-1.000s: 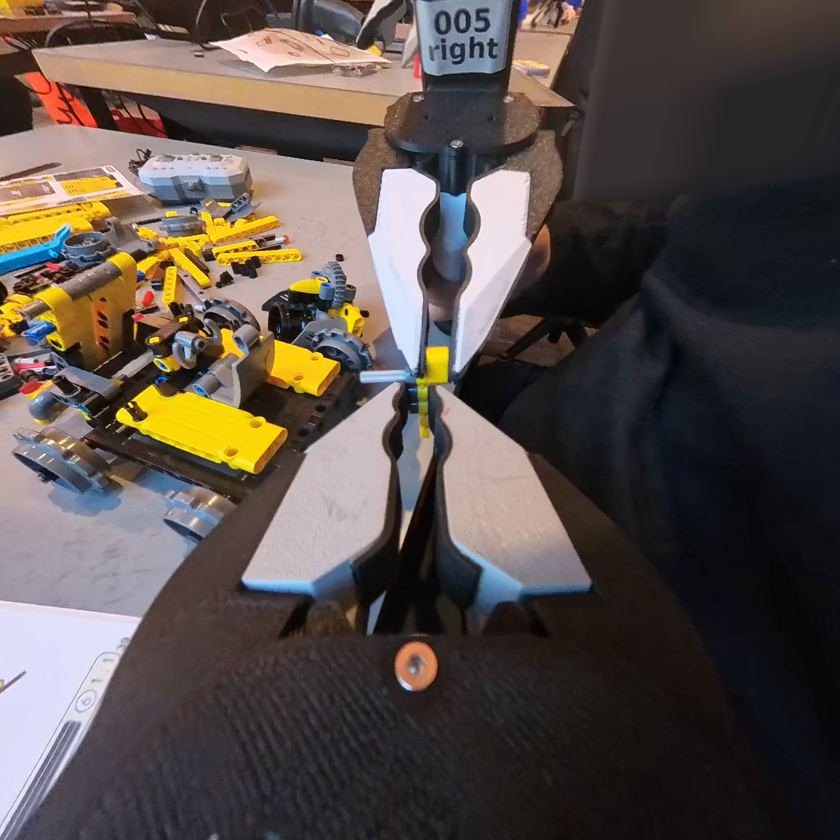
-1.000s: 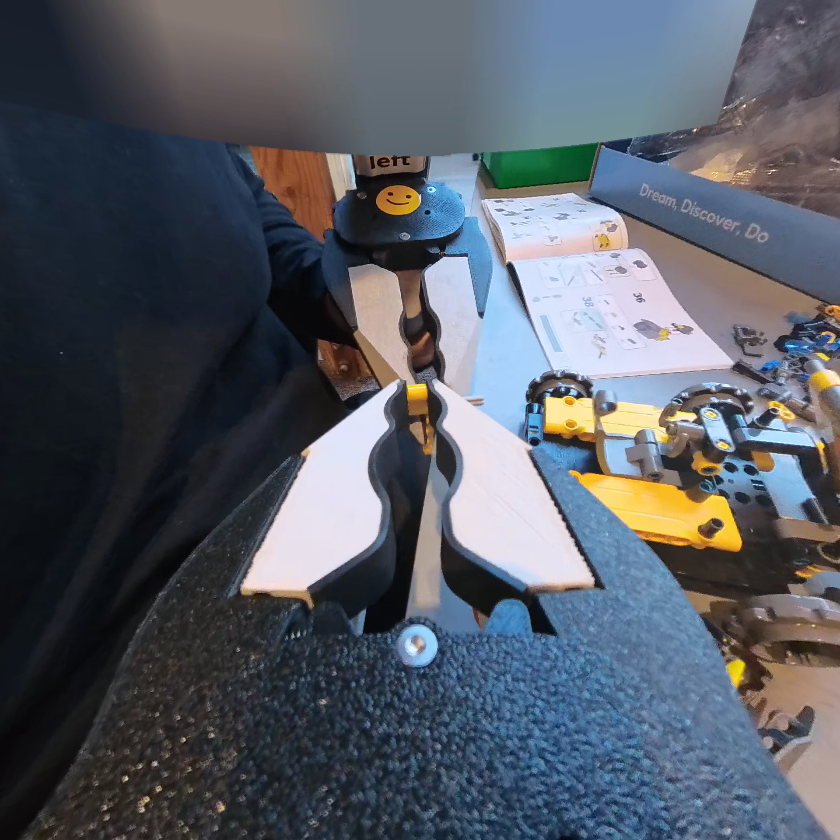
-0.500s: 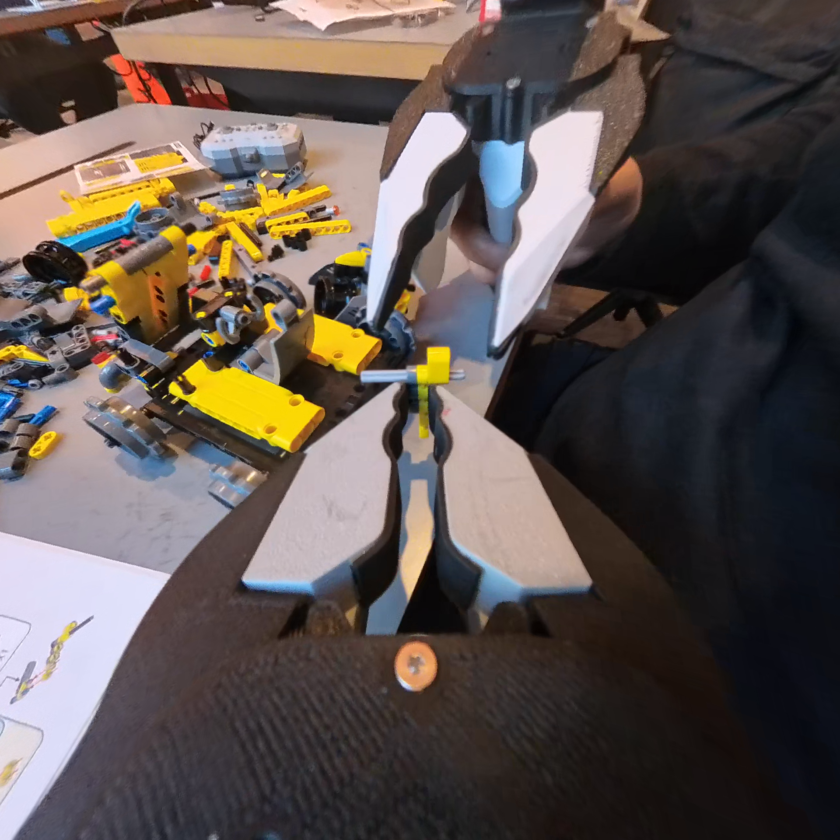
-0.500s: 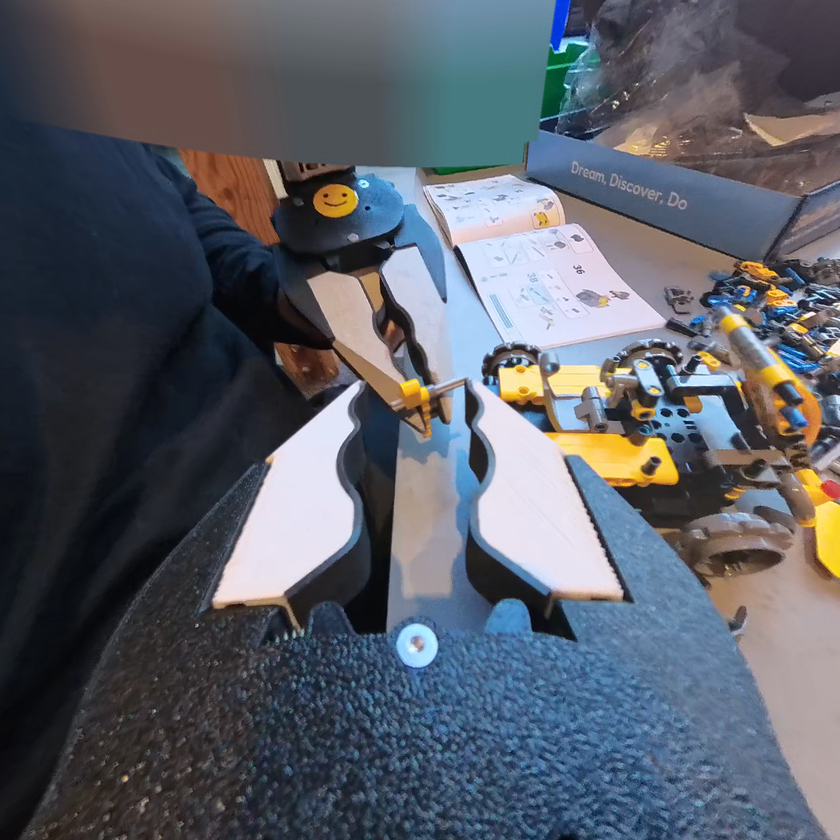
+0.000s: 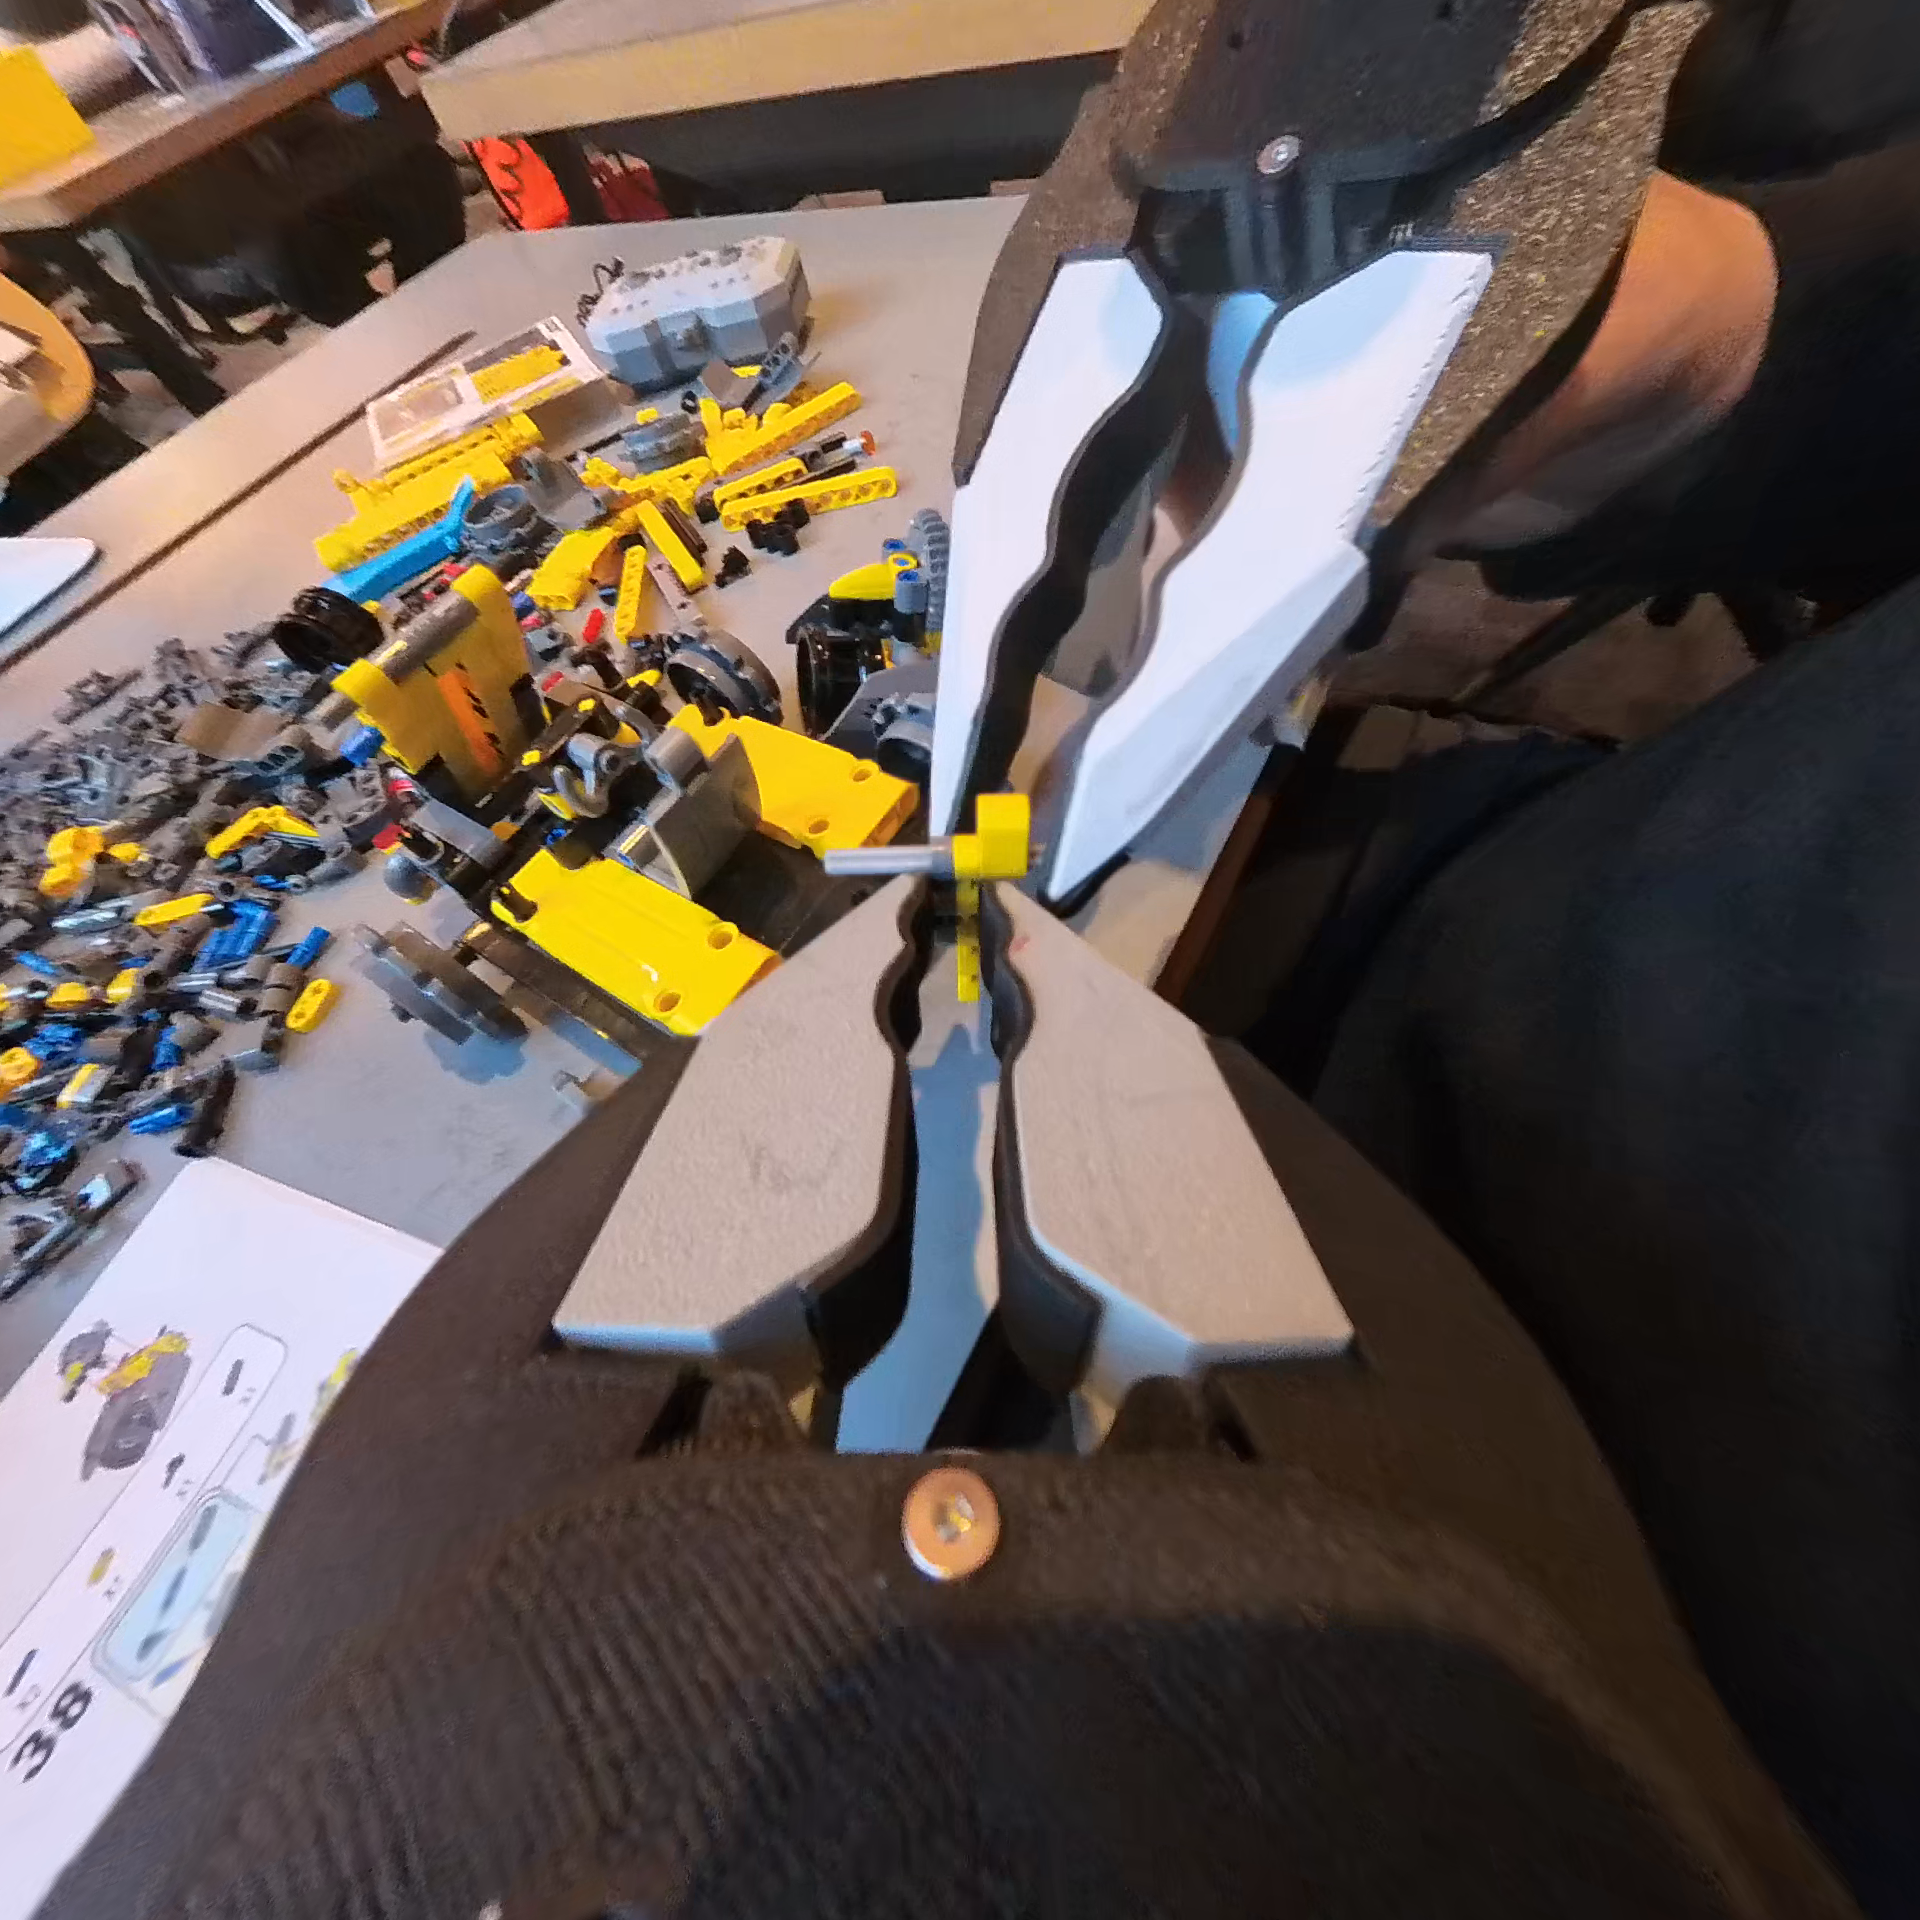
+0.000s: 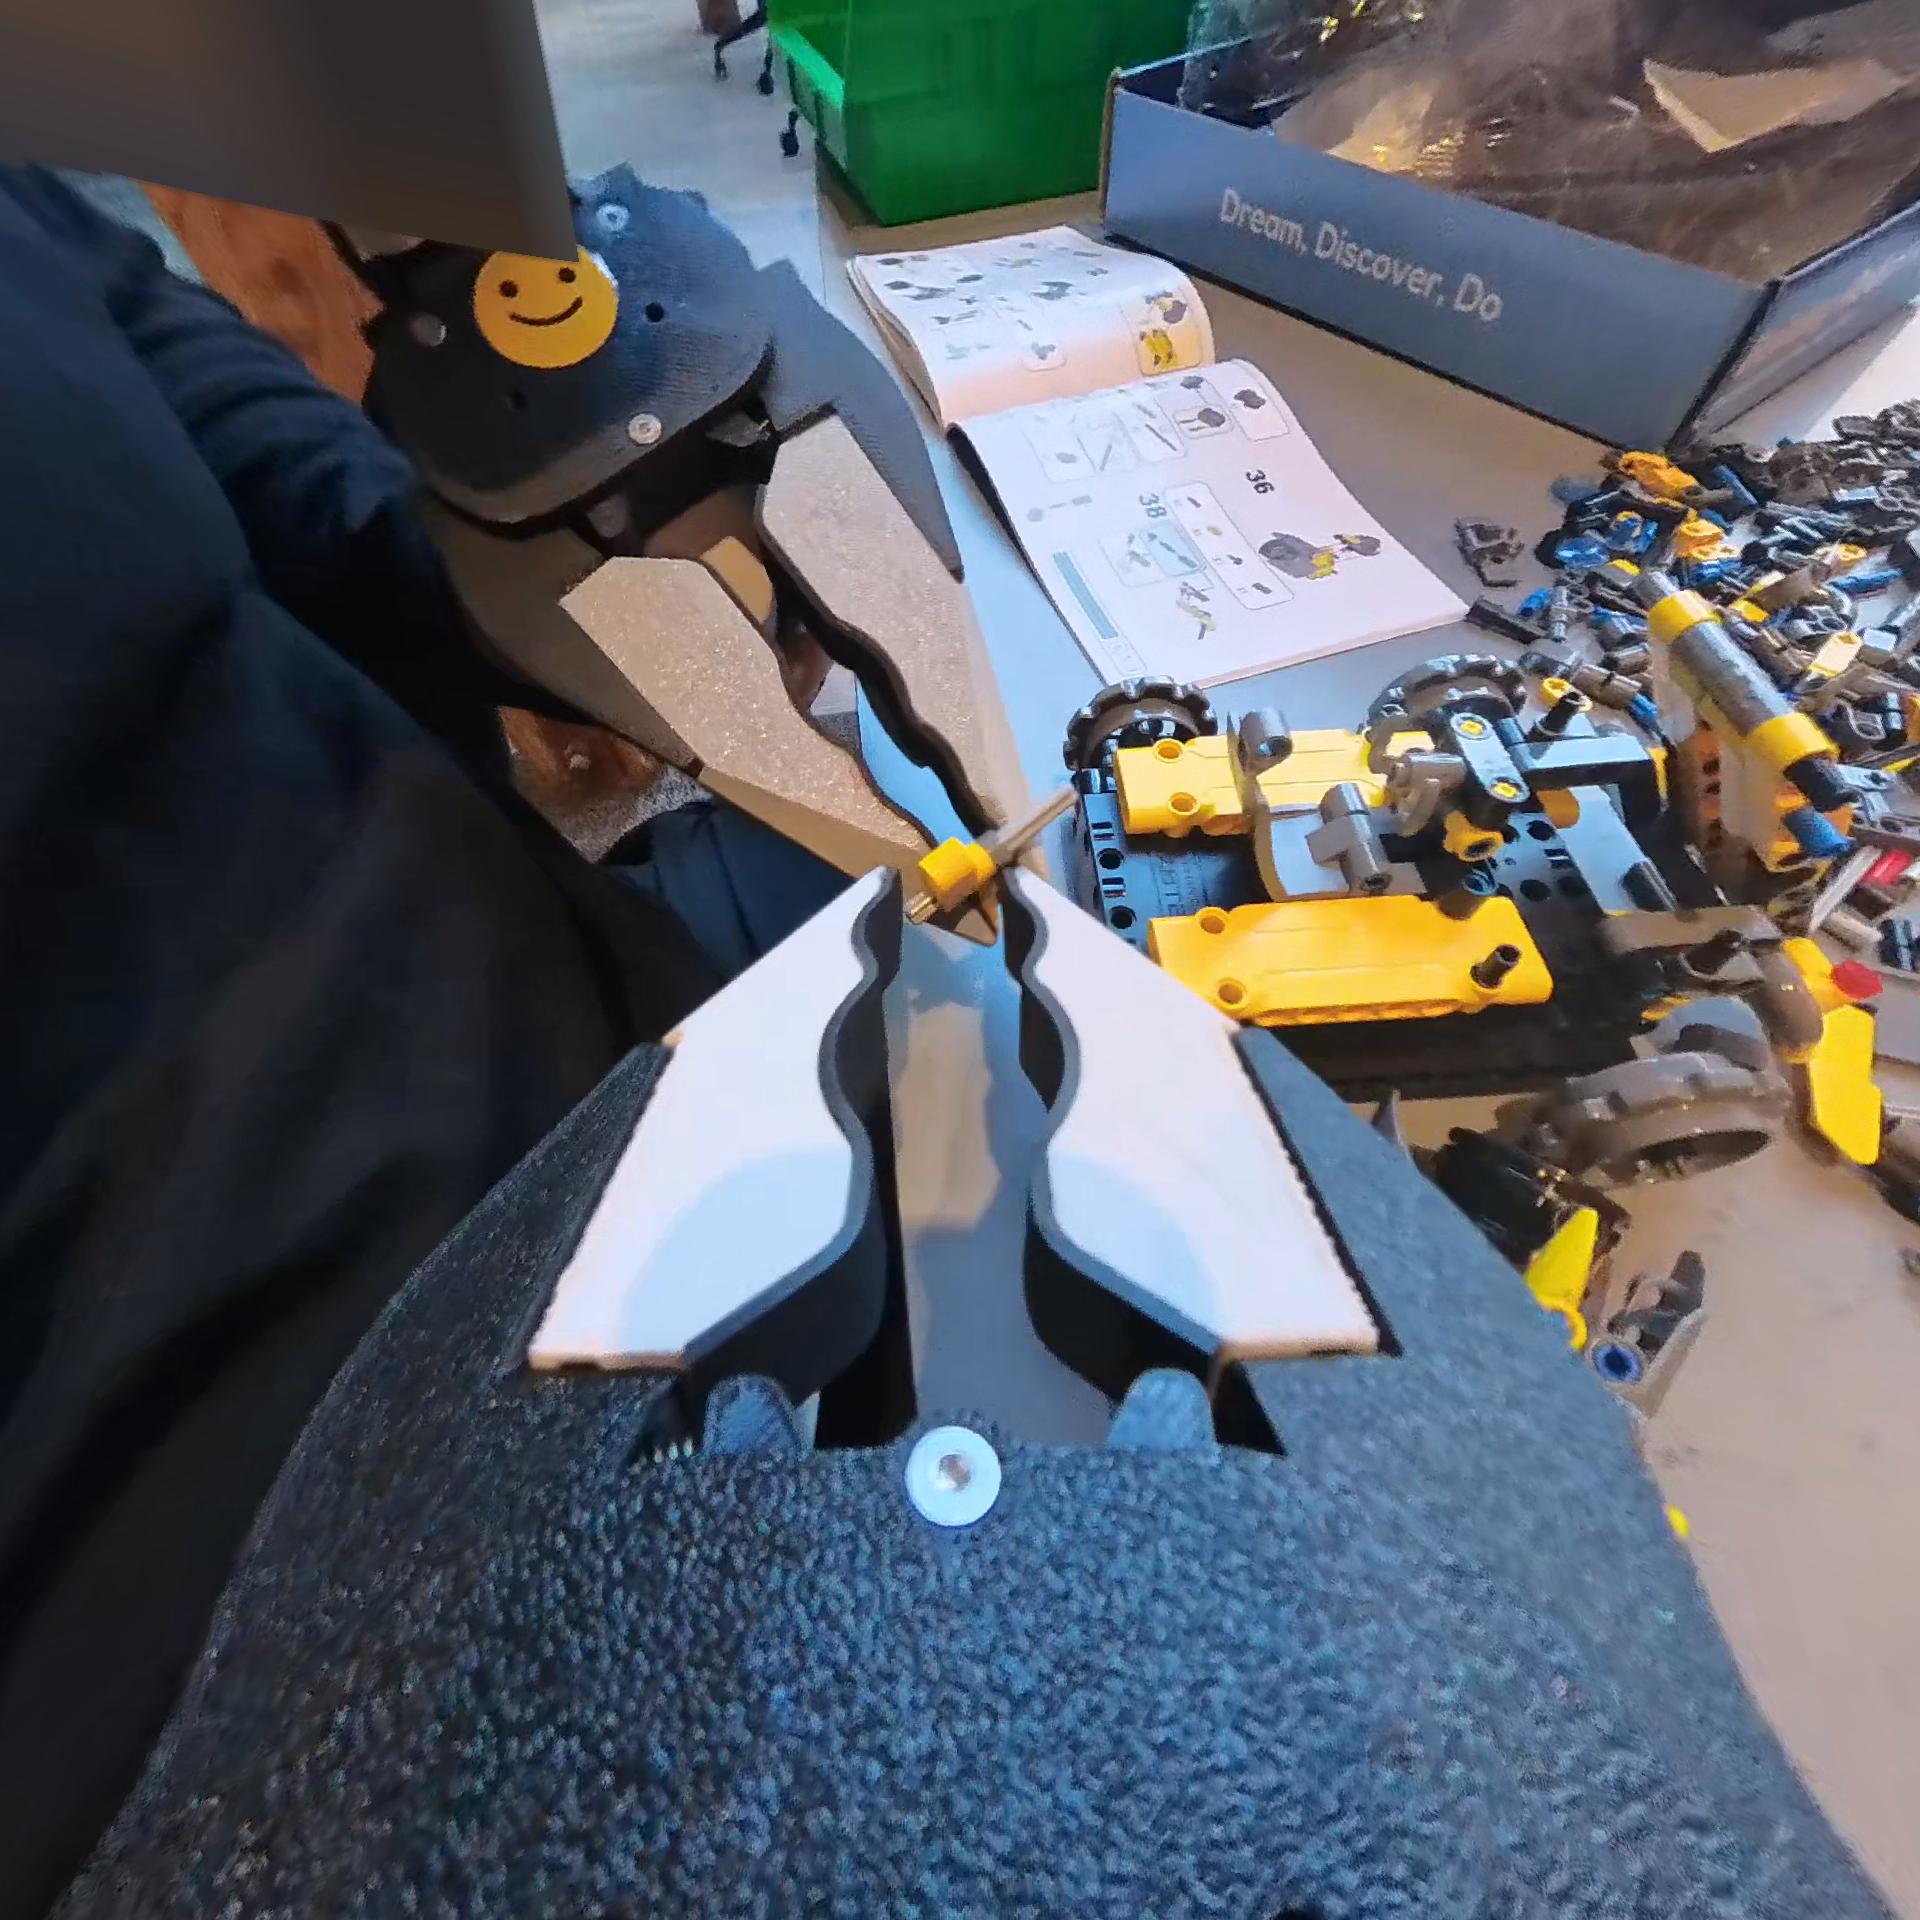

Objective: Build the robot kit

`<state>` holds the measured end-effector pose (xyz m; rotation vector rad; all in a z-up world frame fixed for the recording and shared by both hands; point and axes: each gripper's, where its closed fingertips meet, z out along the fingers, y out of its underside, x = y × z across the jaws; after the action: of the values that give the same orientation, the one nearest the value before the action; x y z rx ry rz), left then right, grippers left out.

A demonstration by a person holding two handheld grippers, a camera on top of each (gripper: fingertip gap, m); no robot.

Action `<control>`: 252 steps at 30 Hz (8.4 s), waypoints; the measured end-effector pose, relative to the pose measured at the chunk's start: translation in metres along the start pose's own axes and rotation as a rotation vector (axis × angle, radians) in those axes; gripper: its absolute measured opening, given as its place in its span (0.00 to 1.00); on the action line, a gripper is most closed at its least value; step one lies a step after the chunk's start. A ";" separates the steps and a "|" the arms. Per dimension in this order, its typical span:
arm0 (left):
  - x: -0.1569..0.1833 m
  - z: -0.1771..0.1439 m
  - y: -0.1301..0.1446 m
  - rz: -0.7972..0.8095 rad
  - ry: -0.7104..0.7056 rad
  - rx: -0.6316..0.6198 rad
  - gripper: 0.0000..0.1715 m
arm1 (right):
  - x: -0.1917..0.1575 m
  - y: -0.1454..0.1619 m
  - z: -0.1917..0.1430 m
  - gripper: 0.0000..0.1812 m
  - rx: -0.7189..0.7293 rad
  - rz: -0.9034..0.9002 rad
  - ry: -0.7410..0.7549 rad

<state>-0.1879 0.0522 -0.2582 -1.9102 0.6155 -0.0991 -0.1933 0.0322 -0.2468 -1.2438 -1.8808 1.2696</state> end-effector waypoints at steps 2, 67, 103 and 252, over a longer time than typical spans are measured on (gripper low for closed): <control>-0.001 -0.002 -0.001 0.018 -0.025 0.000 0.03 | -0.001 -0.001 -0.001 0.09 0.012 0.025 0.007; 0.088 -0.023 0.011 0.077 0.497 -0.250 0.07 | -0.062 0.057 -0.037 0.02 -0.350 -0.027 -0.109; 0.097 -0.014 0.023 -0.006 0.422 -0.091 0.01 | -0.069 0.059 -0.031 0.04 -0.143 -0.045 -0.171; 0.064 -0.030 -0.026 -0.808 0.681 0.141 0.01 | -0.041 0.013 -0.048 0.05 -0.041 -0.259 0.082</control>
<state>-0.1338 0.0053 -0.2358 -1.8612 0.2129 -1.3067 -0.1313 0.0163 -0.2366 -1.0167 -1.9433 1.0336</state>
